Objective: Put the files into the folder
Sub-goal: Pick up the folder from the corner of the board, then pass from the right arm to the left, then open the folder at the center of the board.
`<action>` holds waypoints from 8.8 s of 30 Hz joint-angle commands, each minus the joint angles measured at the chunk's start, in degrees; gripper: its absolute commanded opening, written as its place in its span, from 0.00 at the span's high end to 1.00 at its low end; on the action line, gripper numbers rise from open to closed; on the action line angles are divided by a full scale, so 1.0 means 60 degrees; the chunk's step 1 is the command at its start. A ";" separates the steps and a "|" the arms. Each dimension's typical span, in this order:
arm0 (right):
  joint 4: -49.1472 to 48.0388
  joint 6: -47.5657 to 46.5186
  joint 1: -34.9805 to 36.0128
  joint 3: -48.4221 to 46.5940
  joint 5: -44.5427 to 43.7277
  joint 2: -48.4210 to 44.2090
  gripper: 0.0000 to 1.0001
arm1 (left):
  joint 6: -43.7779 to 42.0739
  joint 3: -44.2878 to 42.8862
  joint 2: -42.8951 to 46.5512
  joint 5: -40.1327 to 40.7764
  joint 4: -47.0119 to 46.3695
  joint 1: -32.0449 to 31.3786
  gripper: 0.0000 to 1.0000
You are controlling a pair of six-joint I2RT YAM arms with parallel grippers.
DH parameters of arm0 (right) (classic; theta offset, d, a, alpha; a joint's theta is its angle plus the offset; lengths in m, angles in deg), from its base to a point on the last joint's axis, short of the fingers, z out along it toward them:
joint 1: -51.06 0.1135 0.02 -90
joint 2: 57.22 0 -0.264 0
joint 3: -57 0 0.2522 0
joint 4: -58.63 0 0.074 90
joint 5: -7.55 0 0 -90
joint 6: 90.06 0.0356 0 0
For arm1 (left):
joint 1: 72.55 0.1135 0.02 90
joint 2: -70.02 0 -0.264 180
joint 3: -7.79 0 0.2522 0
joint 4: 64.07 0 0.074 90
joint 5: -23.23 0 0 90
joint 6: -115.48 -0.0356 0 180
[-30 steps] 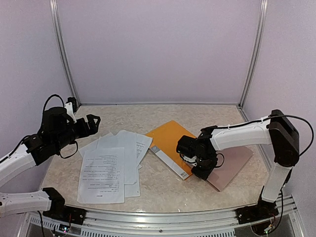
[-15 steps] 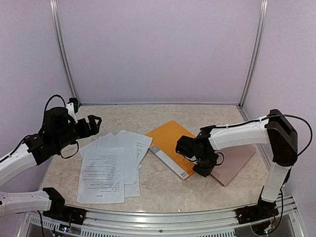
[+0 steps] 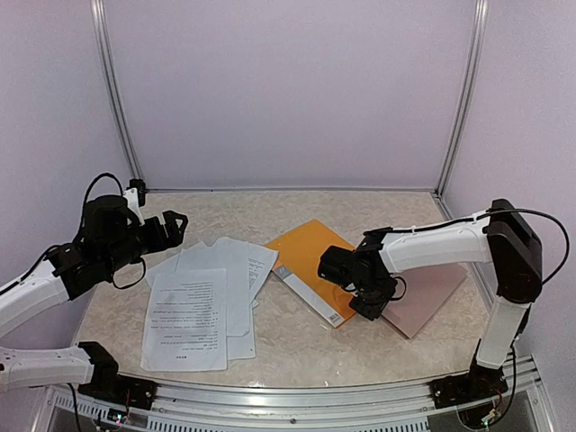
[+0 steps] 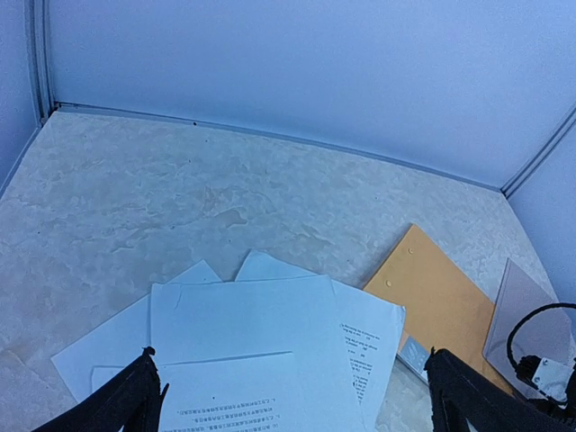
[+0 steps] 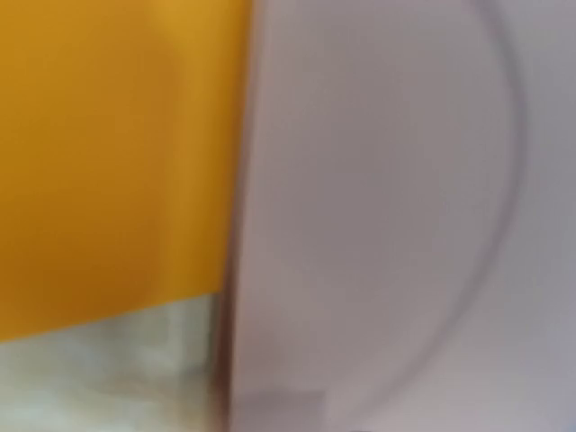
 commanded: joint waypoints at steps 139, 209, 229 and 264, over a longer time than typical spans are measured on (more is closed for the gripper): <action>-0.3209 0.5385 0.2186 0.2831 -0.5196 -0.5757 0.48 | 0.1172 -0.2547 -0.4625 -0.1812 -0.0524 -0.2596 1.00; -0.6512 -0.3248 -0.3437 -0.1185 1.0970 0.1093 0.38 | -0.0465 -0.2208 -0.5464 -0.0938 0.2155 -0.1775 0.84; -0.6740 -0.3312 -0.4572 -0.1181 1.2546 0.2351 0.45 | -0.1725 -0.2846 -0.6688 -0.0525 0.1872 -0.1355 0.59; -0.7482 -0.2689 -0.4748 -0.0945 1.2996 0.2874 0.94 | -0.2147 -0.3183 -0.6514 -0.0288 0.1433 -0.2309 0.61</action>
